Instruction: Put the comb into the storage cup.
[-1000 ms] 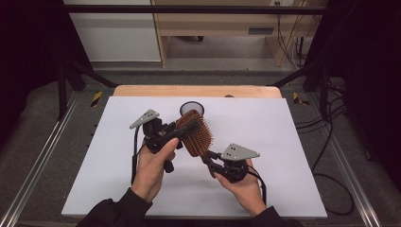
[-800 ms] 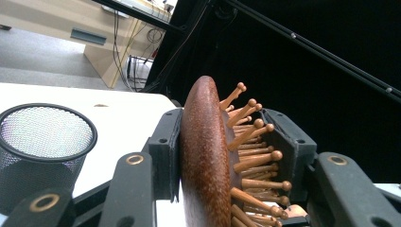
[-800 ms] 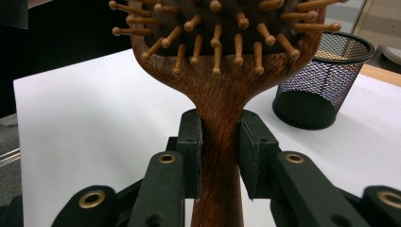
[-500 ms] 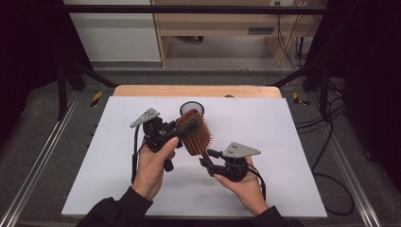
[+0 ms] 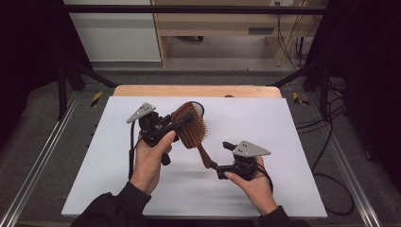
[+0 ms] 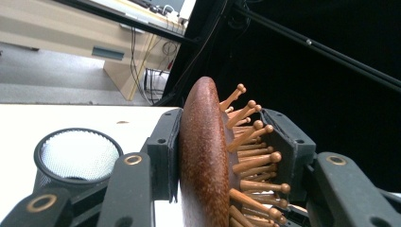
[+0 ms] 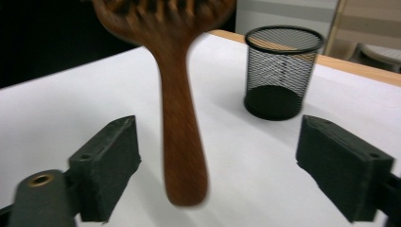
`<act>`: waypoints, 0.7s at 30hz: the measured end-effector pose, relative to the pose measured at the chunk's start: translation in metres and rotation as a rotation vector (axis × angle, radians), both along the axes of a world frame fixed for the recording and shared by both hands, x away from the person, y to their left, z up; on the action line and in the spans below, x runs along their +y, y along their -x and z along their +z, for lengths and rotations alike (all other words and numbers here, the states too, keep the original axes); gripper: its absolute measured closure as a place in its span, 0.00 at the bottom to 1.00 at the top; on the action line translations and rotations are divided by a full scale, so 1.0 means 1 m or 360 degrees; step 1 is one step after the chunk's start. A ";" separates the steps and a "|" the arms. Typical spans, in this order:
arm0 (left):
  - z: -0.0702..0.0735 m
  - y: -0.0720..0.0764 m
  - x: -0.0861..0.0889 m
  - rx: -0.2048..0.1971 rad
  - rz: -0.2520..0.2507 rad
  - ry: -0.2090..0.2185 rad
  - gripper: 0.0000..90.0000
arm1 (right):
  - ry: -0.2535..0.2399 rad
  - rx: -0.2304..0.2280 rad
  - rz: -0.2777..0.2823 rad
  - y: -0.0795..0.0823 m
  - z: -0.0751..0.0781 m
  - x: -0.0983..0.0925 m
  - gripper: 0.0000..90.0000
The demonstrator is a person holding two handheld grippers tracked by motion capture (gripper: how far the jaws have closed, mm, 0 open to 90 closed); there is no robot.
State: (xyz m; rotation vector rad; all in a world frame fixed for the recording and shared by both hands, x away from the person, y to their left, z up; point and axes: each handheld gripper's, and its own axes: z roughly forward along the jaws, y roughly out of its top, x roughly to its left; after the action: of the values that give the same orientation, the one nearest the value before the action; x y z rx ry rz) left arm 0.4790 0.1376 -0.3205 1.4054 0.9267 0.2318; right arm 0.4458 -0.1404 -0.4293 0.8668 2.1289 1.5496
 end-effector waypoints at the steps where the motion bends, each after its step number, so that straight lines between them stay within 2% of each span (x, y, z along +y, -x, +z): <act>1: 0.002 -0.001 0.001 -0.0009 0.0007 0.0000 0.57 | 0.0032 -0.0002 -0.0018 0.000 -0.001 -0.003 0.11; 4: 0.010 -0.005 0.002 -0.0034 0.0023 0.0000 0.57 | 0.0090 0.0020 -0.0072 0.000 -0.003 -0.012 0.09; 8: 0.019 -0.009 0.004 -0.0061 0.0028 0.0001 0.57 | 0.0111 0.0023 -0.0108 0.000 -0.004 -0.027 0.08; 10: 0.024 -0.011 0.003 -0.0075 0.0041 -0.0002 0.57 | 0.0090 0.0034 -0.0123 0.000 -0.004 -0.032 0.10; 14: 0.036 -0.017 0.003 -0.0095 0.0060 0.0001 0.57 | 0.0000 -0.0020 -0.0118 0.002 0.002 -0.040 0.08; 16: 0.043 -0.019 0.003 -0.0120 0.0061 -0.0007 0.57 | 0.0005 -0.0031 -0.0140 0.004 0.003 -0.044 0.07; 18: 0.049 -0.022 0.002 -0.0154 0.0057 0.0005 0.57 | 0.0026 -0.0013 -0.0159 0.006 0.000 -0.050 0.07; 21: 0.053 -0.030 0.002 -0.0157 0.0063 0.0020 0.57 | 0.0029 0.0016 -0.0197 0.005 -0.005 -0.062 0.07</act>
State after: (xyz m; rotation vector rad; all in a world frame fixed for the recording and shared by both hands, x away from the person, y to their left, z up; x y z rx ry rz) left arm 0.5085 0.1395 -0.2672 1.3530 0.8737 0.3218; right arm 0.4404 -0.2029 -0.4338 0.9826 2.0518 1.4646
